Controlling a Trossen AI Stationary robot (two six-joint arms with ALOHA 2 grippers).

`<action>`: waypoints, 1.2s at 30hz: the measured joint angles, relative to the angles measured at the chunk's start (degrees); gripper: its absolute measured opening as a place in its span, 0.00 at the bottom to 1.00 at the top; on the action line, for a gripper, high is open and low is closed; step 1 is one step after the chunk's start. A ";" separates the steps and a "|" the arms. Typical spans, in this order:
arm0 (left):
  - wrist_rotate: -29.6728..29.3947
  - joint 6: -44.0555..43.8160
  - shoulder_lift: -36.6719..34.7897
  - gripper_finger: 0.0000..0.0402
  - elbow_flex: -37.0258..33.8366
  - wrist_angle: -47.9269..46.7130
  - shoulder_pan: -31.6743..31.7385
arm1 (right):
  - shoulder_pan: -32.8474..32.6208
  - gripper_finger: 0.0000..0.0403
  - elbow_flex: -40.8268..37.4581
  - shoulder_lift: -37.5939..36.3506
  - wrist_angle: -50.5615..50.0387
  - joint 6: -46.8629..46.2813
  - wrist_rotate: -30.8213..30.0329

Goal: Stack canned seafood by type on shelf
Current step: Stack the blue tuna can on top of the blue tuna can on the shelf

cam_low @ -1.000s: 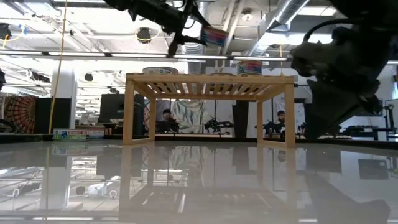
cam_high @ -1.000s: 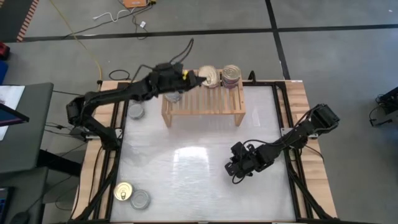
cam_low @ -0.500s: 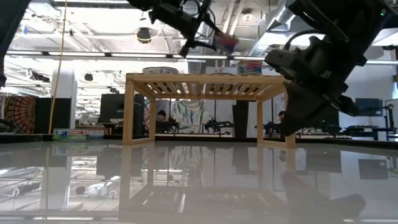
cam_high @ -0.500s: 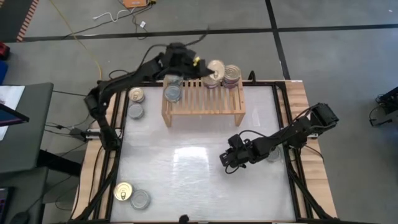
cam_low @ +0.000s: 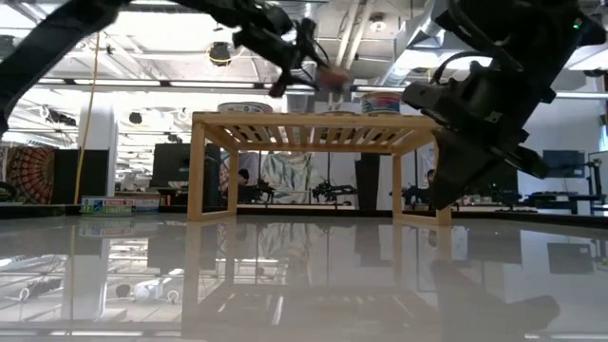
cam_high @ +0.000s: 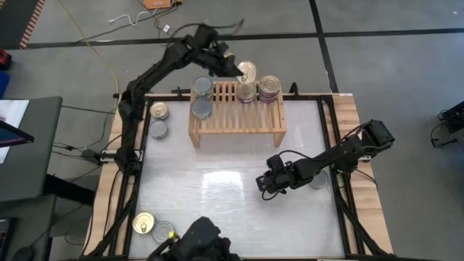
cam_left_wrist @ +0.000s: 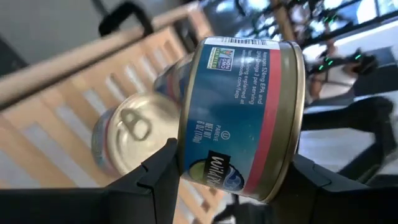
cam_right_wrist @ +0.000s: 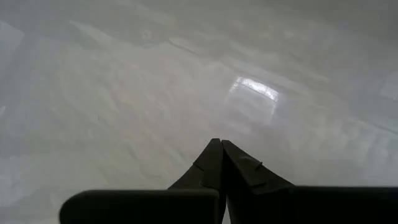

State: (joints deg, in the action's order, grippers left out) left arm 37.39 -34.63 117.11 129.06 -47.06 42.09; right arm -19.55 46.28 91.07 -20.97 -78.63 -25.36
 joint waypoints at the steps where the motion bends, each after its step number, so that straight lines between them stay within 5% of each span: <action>1: 0.09 0.50 0.96 0.47 0.48 -0.83 0.02 | 0.26 0.08 0.00 0.00 0.00 -0.04 0.04; 8: 0.12 7.08 2.00 0.47 0.67 -6.26 -0.03 | 0.79 0.08 0.00 0.00 -1.32 -1.53 0.29; 14: -5.94 11.76 2.17 0.47 0.49 -9.13 -0.99 | 2.24 0.08 0.00 0.00 -1.07 -1.10 0.39; 36: -9.52 3.81 2.13 0.51 0.41 -8.13 -2.28 | 2.84 0.08 -0.02 0.00 -1.07 -0.89 0.39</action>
State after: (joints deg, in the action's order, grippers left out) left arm 27.88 -30.83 119.24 129.48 -55.19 39.81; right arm -16.71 46.26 91.07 -22.04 -79.52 -24.97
